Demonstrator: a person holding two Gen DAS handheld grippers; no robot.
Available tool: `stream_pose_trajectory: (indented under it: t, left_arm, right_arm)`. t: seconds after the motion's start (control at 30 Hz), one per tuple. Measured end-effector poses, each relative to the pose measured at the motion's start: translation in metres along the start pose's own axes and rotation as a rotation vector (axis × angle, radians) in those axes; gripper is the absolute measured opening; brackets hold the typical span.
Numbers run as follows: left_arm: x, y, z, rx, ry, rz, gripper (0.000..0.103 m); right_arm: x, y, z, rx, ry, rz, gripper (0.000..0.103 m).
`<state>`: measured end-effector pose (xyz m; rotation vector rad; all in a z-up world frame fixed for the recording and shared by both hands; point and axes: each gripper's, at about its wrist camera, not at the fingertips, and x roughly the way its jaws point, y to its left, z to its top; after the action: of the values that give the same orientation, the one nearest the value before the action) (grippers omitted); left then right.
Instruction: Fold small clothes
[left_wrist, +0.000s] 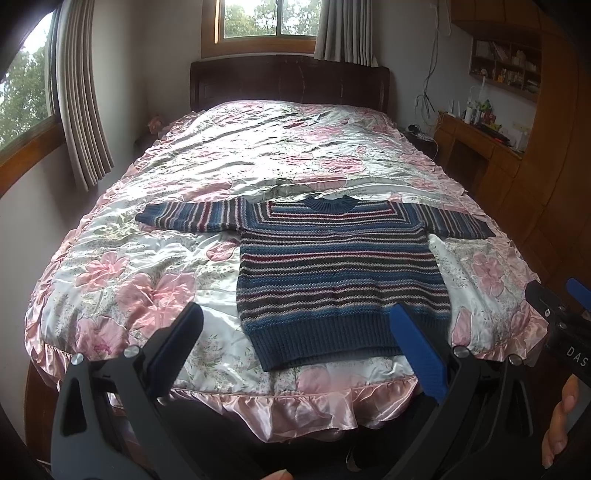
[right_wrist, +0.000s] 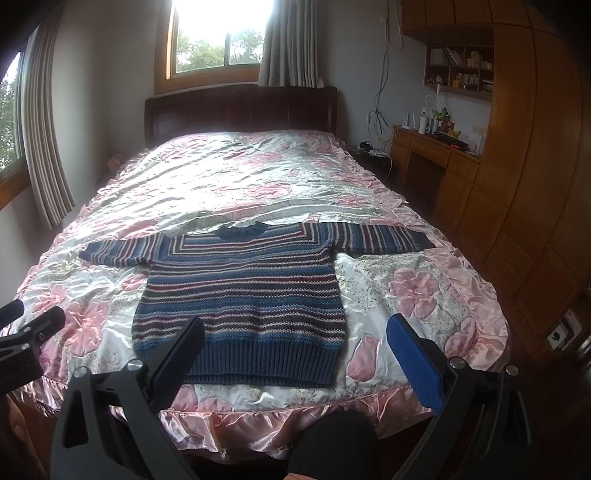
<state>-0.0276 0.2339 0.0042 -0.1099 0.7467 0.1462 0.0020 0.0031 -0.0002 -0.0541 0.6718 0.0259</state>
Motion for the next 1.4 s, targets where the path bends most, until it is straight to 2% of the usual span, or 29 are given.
stream_pose_trajectory:
  t: [1.4]
  left_arm:
    - [-0.0015, 0.0027, 0.0027, -0.004, -0.009, 0.010, 0.100]
  right_arm:
    - [0.0012, -0.0001, -0.0029, 0.003, -0.002, -0.002, 0.099]
